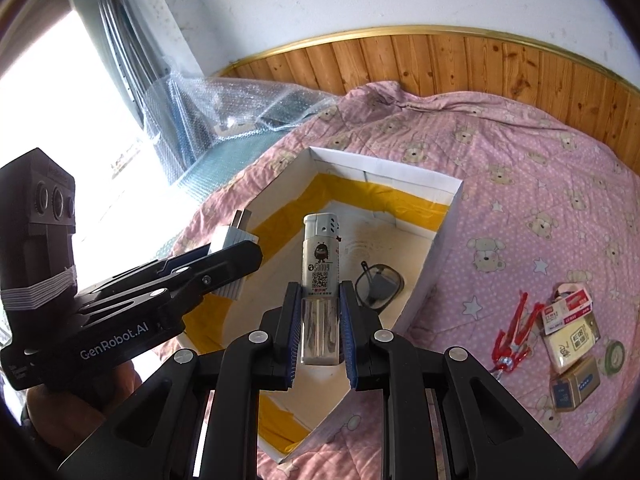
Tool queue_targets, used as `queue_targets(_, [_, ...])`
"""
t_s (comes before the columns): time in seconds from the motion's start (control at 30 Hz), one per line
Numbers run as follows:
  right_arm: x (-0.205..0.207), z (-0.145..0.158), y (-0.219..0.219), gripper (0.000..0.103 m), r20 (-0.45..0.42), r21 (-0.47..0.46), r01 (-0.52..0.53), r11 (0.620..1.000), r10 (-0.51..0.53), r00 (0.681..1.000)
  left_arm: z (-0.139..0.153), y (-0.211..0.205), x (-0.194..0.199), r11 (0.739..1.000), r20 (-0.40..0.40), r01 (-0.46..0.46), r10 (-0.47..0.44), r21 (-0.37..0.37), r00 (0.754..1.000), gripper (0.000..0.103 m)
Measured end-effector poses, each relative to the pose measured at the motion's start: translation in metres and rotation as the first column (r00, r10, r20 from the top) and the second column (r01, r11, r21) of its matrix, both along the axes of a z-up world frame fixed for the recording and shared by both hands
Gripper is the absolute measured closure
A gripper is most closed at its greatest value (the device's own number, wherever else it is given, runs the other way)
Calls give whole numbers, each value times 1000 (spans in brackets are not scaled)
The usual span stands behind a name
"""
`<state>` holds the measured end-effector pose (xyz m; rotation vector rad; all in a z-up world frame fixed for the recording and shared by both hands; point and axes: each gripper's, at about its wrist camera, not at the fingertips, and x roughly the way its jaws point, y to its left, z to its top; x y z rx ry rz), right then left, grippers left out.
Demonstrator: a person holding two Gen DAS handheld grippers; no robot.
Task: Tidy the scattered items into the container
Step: 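Lift and carry the charger and glass bottle over the white box, then open both grippers to release the charger and bottle into the box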
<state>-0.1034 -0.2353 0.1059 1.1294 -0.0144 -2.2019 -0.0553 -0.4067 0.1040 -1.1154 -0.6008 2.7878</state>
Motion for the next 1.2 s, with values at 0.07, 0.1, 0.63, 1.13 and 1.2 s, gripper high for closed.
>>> queue_targets(0.07, [-4,-2,-5,84,6,2,-7,1000,7,1000,-3,-4,-3,1000,7,-7,7,-2,1000,71])
queue_targets(0.1, [-5,-3,-7,84,10,1,-10,1000,10,1000,-5,-6,-5,1000,12,-11,11,-4,1000,71])
queue_targets(0.63, [-43,-19,-33,84,74,-14,-26,1000,27,997,-32,-29,-50,999,122,-35,37,-23,992,71])
queue_targets(1.13, [-71,-40,-27,68,152,-71,30,997,-19,988,-60,-73,-63,986,200,-167,165,-7,966,59])
queue_targets(1.2, [-69,-40,-25,68,159,-70,31,997,-20,987,-60,-74,-59,985,200,-175,171,0,965,59])
